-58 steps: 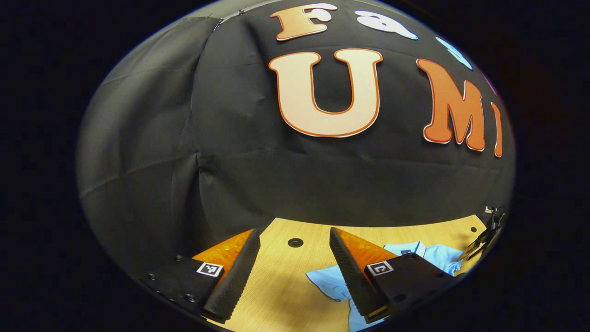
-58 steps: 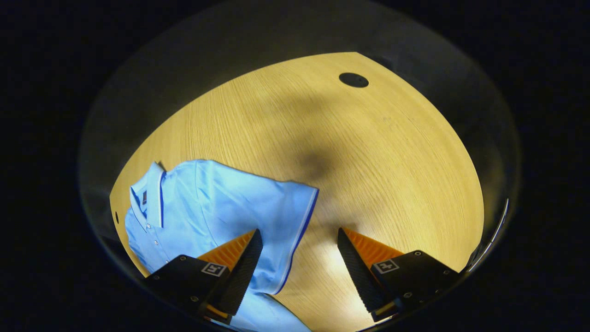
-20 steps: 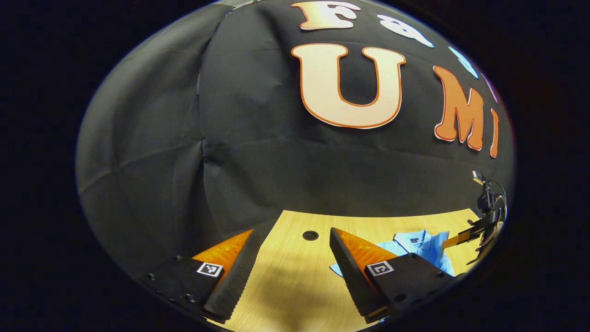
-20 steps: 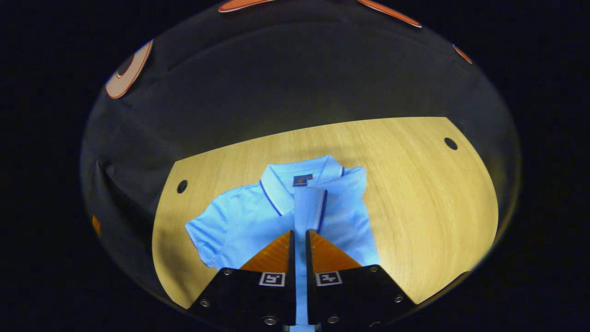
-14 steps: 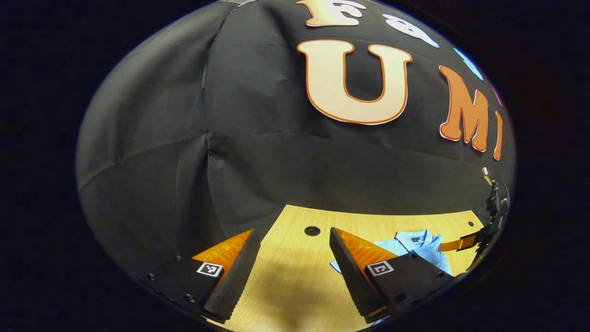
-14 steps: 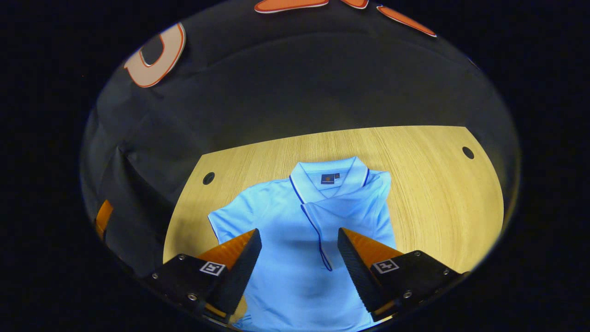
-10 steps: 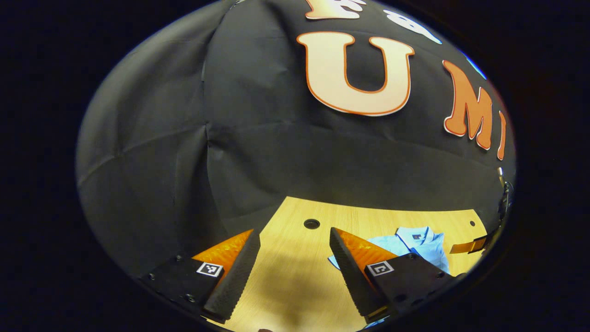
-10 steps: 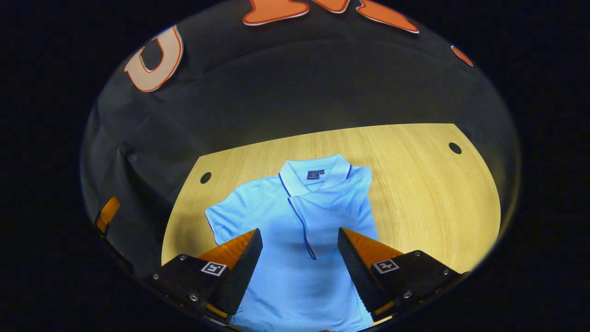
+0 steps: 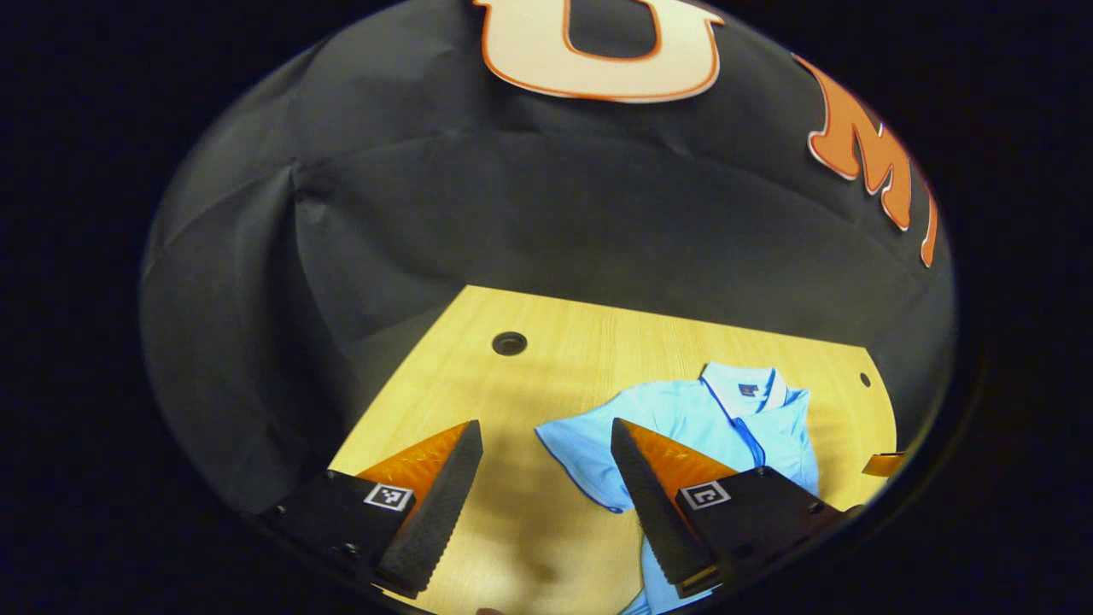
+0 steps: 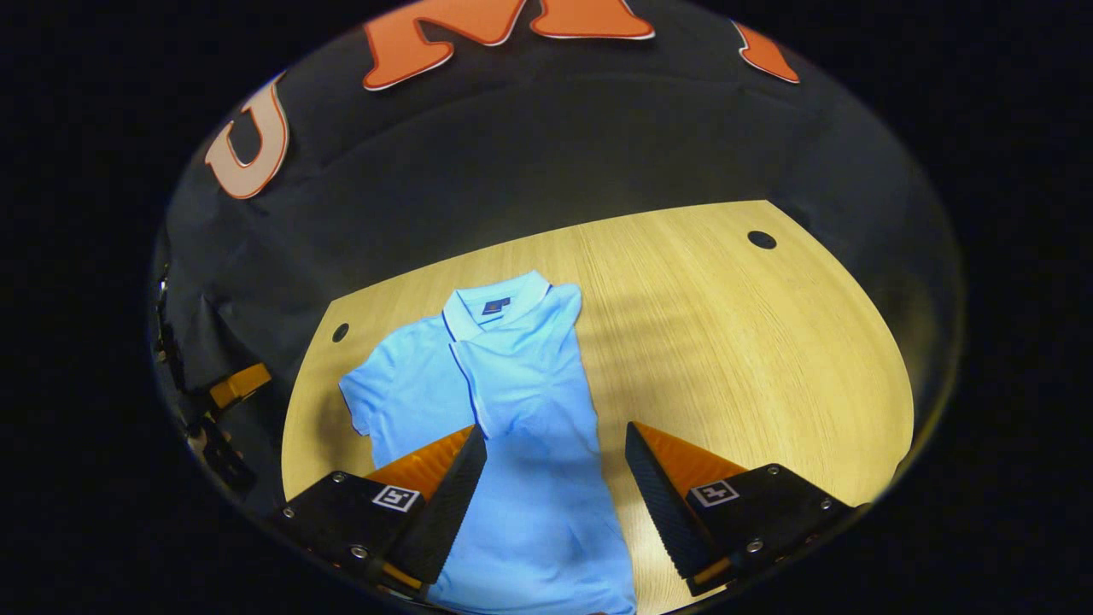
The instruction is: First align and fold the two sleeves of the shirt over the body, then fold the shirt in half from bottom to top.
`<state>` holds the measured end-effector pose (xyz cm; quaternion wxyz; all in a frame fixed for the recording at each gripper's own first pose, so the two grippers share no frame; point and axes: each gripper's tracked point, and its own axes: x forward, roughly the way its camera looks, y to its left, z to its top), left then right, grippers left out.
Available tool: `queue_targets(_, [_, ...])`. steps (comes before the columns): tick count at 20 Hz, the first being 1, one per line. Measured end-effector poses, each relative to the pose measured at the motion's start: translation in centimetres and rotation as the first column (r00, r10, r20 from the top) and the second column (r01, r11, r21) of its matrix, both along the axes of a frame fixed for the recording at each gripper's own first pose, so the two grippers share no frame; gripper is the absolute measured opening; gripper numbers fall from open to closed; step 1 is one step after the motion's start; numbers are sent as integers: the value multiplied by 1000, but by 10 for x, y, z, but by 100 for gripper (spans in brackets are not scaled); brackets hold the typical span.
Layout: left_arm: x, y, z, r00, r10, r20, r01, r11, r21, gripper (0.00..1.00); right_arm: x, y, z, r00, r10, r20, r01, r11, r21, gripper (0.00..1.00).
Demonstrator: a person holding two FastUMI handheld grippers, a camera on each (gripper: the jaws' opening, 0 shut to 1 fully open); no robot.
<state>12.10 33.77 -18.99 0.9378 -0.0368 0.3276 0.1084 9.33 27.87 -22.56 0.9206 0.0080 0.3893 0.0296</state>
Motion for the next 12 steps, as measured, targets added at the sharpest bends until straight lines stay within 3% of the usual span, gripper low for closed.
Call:
queue_targets(5, [16, -22, -70, 989, 5, -150, -8, 1000, -20, 98, -14, -38, -6, 999, -50, -21, 50, 999, -3, 99])
queue_targets(12, [20, -22, -120, 967, 38, -251, -40, 999, -5, 98, -28, -72, -12, 993, -109, -49, 110, 994, 3, 99])
